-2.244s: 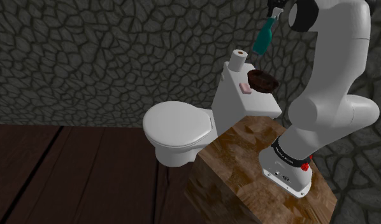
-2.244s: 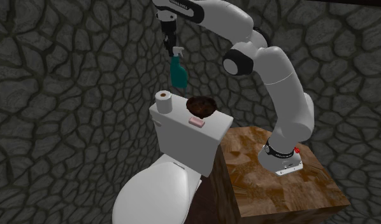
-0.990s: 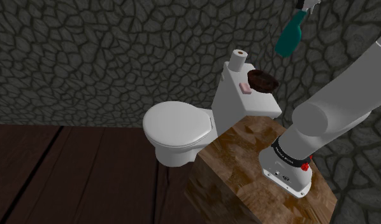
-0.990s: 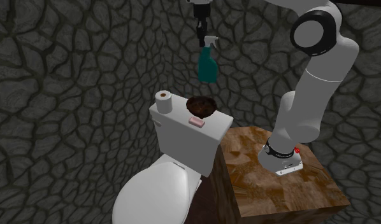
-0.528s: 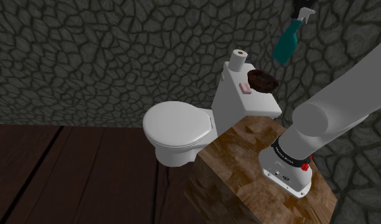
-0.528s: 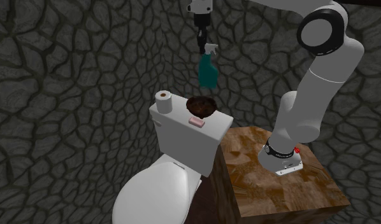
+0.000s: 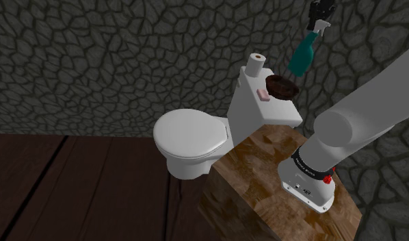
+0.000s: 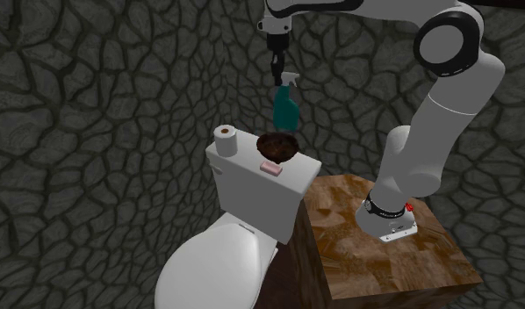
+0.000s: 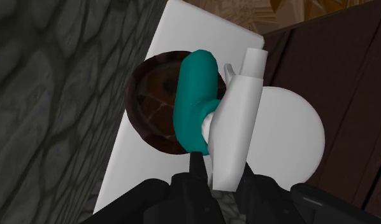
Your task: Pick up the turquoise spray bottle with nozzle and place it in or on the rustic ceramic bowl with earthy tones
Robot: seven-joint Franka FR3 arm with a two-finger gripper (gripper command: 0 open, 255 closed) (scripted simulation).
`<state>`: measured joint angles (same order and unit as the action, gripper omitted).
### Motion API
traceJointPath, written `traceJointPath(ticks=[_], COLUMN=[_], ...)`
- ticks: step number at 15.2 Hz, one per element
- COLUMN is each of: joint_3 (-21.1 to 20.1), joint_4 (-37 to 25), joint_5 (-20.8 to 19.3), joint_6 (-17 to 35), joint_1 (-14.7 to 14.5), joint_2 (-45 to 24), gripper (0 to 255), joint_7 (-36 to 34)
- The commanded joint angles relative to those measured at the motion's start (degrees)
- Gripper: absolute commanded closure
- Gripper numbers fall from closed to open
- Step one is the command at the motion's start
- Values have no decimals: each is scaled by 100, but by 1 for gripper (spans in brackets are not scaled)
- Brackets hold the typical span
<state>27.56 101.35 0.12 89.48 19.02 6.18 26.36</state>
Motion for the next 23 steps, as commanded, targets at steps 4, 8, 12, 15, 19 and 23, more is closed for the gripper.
traceJointPath(ticks=[4,8,12,15,19,23], joint_3=[-1,5,15,15,15,14], joint_4=[421,736,1031,1031,1031,1031], joint_5=[-19,-24,-19,-19,-19,-19], joint_6=[387,695,1005,1005,1005,1005], joint_1=[4,9,15,15,15,15], joint_2=[43,50,33,33,33,33], gripper=[255,255,255,255,255,0], joint_7=[-2,7,24,24,24,24])
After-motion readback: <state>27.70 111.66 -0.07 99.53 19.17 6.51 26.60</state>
